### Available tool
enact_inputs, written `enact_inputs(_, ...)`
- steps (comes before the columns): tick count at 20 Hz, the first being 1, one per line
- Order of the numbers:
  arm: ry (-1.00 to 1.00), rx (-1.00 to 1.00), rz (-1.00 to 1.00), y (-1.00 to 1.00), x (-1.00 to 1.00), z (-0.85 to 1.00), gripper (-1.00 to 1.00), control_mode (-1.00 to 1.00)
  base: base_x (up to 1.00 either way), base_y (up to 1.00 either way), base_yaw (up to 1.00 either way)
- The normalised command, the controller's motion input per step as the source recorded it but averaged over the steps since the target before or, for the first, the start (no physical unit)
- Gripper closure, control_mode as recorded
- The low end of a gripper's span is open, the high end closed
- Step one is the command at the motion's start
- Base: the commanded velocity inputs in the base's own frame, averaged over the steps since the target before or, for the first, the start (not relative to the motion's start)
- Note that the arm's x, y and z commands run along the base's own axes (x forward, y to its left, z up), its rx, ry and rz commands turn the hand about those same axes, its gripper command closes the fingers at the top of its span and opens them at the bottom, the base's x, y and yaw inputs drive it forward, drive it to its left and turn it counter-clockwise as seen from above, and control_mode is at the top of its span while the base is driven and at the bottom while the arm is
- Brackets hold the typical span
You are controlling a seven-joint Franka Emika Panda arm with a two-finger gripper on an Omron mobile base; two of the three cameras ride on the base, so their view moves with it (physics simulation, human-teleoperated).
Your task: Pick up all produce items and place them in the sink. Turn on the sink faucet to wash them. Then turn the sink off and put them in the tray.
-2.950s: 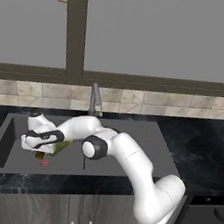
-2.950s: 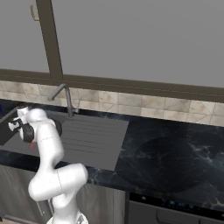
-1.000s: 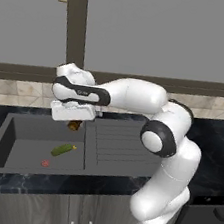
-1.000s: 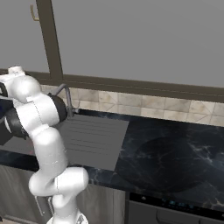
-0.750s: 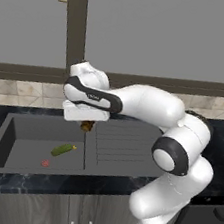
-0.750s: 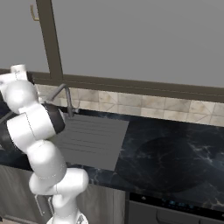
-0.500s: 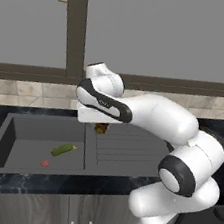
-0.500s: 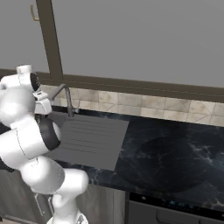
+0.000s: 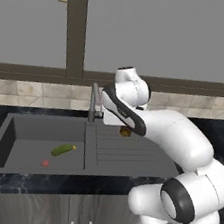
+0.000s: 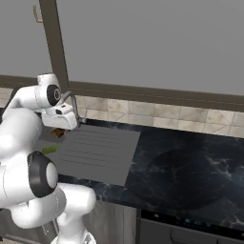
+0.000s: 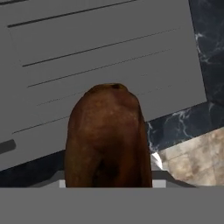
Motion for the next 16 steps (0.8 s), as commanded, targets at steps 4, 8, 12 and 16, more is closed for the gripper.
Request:
enact_inputs(4, 0.09, 0.0, 0.0, -0.43, 0.24, 0.03, 1.0, -1.0, 0.0, 0.0, 0.0)
enact_inputs(8, 0.1, 0.0, 0.0, -0.28, 0.17, 0.0, 1.0, -1.0, 0.0, 0.0, 0.0)
enact_inputs(12, 0.04, 0.0, 0.0, -0.11, -0.05, 0.0, 1.0, 1.0, -0.23, -0.02, 0.0)
enact_inputs(16, 0.0, 0.0, 0.0, 0.0, 0.0, 0.0, 1.0, 1.0, -0.98, 0.03, 0.0)
